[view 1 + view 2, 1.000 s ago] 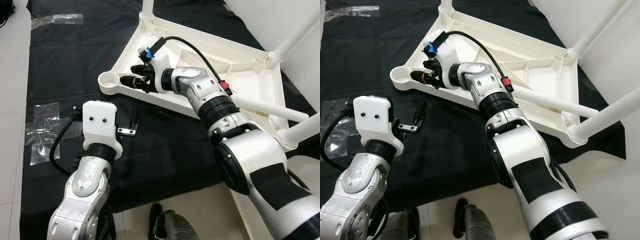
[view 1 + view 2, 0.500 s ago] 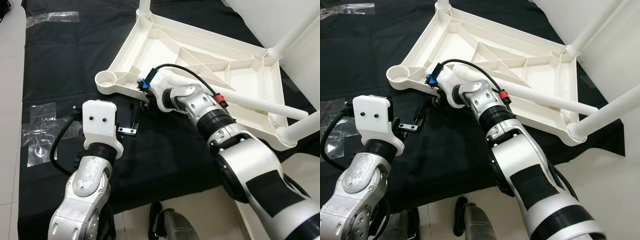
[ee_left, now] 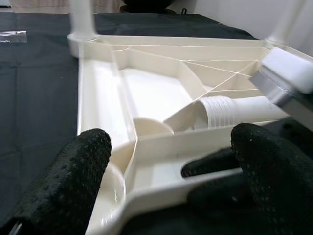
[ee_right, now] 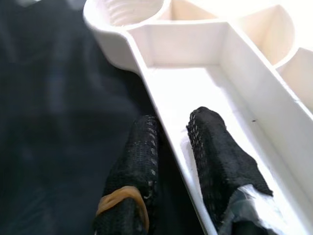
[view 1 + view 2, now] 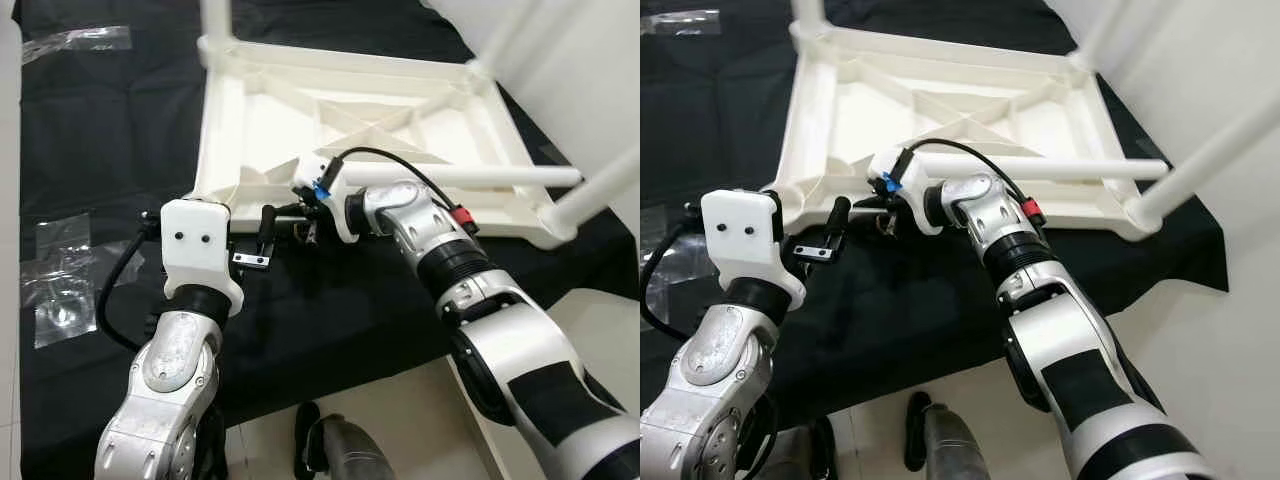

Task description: Building children table

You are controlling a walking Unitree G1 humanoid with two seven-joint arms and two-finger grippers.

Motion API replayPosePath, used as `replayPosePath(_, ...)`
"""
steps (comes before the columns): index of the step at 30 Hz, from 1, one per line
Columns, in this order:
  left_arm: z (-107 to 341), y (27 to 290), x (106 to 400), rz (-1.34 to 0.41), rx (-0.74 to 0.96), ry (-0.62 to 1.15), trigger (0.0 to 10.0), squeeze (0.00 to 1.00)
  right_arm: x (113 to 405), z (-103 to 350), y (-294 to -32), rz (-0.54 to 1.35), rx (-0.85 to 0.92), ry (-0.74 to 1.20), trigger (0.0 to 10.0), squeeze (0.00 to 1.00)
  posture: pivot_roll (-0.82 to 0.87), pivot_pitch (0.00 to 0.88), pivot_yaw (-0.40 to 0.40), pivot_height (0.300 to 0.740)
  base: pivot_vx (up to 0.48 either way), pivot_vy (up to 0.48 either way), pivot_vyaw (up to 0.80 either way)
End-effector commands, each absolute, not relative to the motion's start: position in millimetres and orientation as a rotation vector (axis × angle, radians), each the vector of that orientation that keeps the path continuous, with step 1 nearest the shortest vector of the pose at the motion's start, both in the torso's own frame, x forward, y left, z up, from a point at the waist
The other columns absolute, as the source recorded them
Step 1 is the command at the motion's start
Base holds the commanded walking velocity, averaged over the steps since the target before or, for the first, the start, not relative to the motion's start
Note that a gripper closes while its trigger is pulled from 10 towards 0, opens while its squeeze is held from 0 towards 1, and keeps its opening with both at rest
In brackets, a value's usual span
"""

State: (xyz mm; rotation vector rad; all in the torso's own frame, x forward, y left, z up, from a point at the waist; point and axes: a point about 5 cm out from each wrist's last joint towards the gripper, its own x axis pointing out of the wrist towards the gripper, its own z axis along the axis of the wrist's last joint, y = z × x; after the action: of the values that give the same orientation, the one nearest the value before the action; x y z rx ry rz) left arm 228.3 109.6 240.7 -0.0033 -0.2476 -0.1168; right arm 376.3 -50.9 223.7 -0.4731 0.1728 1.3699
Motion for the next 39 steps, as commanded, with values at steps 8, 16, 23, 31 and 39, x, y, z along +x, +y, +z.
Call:
replayPosePath(8, 237, 110, 229, -0.124, 0.013, -0.236, 10.0, 0.0, 334, 214, -52, 1.74, -0.456, 0.168, 0.0, 0.0, 0.01, 0.29, -0.192, 0.74, 0.0, 0.0, 0.0)
replayPosePath(16, 238, 111, 231, -0.127, 0.022, -0.242, 10.0, 0.0, 318, 213, -35, 1.72, -0.421, 0.1, 0.0, 0.0, 0.01, 0.276, -0.186, 0.74, 0.0, 0.0, 0.0)
replayPosePath(23, 242, 112, 232, -0.117, 0.026, -0.262, 10.0, 0.0, 305, 212, -5, 1.624, -0.326, 0.068, 0.0, 0.0, 0.01, 0.274, -0.185, 0.74, 0.0, 0.0, 0.0)
replayPosePath(31, 251, 124, 234, -0.064, 0.04, -0.301, 10.0, 0.0, 289, 193, 14, 1.598, -0.314, 0.104, 0.0, 0.0, 0.02, 0.272, -0.186, 0.74, 0.0, 0.0, 0.0)
replayPosePath(39, 249, 124, 233, -0.065, 0.039, -0.296, 10.0, 0.0, 294, 195, 17, 1.504, -0.281, 0.111, 10.0, 1.0, 0.02, 0.274, -0.185, 0.74, 0.0, 0.0, 0.0)
